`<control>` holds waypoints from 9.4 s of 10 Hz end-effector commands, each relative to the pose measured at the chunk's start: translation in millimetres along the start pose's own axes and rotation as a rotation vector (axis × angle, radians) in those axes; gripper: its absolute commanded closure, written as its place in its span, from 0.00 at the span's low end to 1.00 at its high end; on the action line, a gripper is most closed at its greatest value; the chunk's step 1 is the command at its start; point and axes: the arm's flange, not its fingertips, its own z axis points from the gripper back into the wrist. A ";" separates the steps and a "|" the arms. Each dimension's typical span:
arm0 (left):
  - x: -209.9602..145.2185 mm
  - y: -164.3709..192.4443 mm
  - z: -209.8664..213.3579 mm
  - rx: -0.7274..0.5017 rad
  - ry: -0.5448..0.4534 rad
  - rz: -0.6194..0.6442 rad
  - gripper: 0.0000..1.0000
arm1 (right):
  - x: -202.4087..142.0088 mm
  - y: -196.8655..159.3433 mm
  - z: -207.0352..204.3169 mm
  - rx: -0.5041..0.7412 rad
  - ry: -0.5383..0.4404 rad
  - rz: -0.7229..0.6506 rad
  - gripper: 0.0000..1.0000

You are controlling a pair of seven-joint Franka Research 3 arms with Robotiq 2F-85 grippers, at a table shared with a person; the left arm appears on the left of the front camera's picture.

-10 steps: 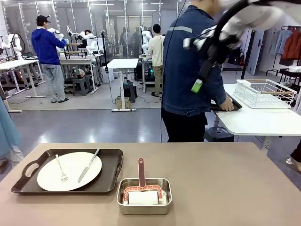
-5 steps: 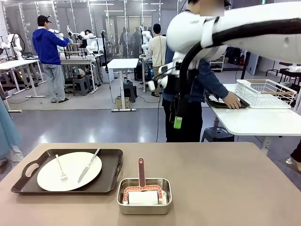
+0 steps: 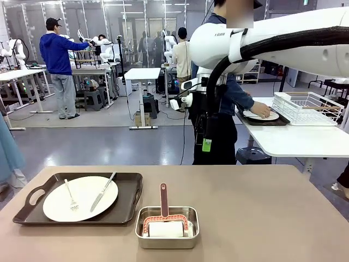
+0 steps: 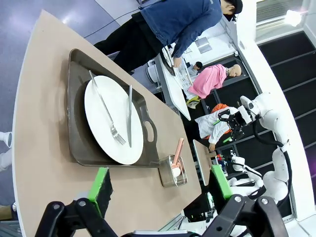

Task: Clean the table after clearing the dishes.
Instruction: When the left (or right) Handle tray is removed, use the left hand (or right hand) to clean the left (or right) side of the table with the Lint Roller.

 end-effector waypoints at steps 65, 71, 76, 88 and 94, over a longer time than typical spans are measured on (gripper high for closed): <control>-0.5 -0.9 1.7 -0.002 -0.001 -0.005 0.00 | -293.2 185.0 -222.6 0.455 -0.881 -1.338 1.00; -0.5 -0.9 1.7 -0.002 -0.001 -0.005 0.00 | -319.5 168.7 -248.5 0.587 -0.880 -1.241 1.00; -0.5 -0.9 1.7 -0.002 -0.001 -0.005 0.00 | -309.1 167.8 -221.2 0.525 -0.894 -1.394 0.78; -0.5 -0.9 1.7 -0.002 -0.001 -0.005 0.00 | -232.9 111.4 -188.0 0.302 -0.763 -1.680 0.78; -0.5 -0.9 1.7 -0.002 -0.001 -0.005 0.00 | -310.1 144.9 -195.7 -0.030 -0.720 -1.758 0.78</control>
